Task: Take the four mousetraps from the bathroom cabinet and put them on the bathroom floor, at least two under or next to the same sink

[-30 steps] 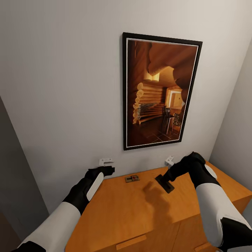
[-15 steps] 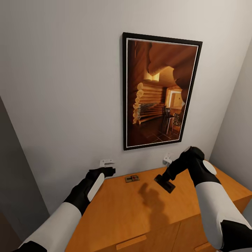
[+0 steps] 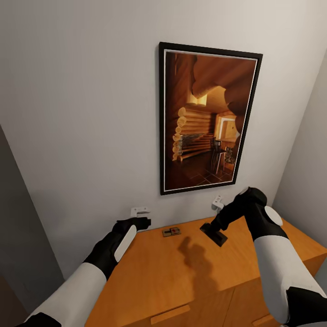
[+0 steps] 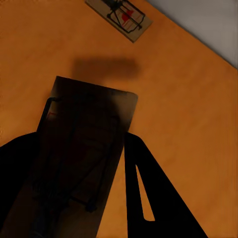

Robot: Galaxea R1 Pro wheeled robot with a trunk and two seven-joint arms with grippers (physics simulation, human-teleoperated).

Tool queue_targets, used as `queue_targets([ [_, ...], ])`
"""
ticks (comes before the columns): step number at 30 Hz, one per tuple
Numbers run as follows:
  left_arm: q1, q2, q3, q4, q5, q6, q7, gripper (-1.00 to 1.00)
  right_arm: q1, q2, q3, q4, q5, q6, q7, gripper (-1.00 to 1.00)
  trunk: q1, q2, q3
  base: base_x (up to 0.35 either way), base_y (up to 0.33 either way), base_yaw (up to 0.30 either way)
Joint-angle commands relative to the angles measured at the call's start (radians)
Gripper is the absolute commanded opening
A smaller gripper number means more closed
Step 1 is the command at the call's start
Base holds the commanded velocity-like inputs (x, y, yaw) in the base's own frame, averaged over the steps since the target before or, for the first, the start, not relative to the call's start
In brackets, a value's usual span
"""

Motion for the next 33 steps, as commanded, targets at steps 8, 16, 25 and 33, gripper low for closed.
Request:
queue_targets([
  [8,-0.001,0.001,-0.004,-0.001,0.011,0.000,0.006,1.00,0.000,0.006,-0.002,0.007,0.003,0.005,0.006,-1.00,0.000,-0.001,-0.001,0.000,0.000,0.000],
  [16,0.000,-0.001,-0.004,-0.001,0.011,0.000,0.006,1.00,0.000,0.006,-0.003,0.011,0.002,0.002,0.005,-1.00,0.000,-0.001,-0.001,0.000,0.000,0.000],
  [25,-0.001,-0.001,-0.004,-0.001,0.011,0.000,0.006,1.00,0.000,0.007,-0.003,0.016,0.002,0.006,0.007,-1.00,0.000,-0.001,-0.001,0.000,0.000,0.000],
  [33,0.000,-0.001,-0.004,0.000,0.011,0.000,0.006,1.00,0.000,0.007,-0.003,0.016,0.003,0.009,0.007,-1.00,0.000,-0.001,-0.001,0.000,0.000,0.000],
])
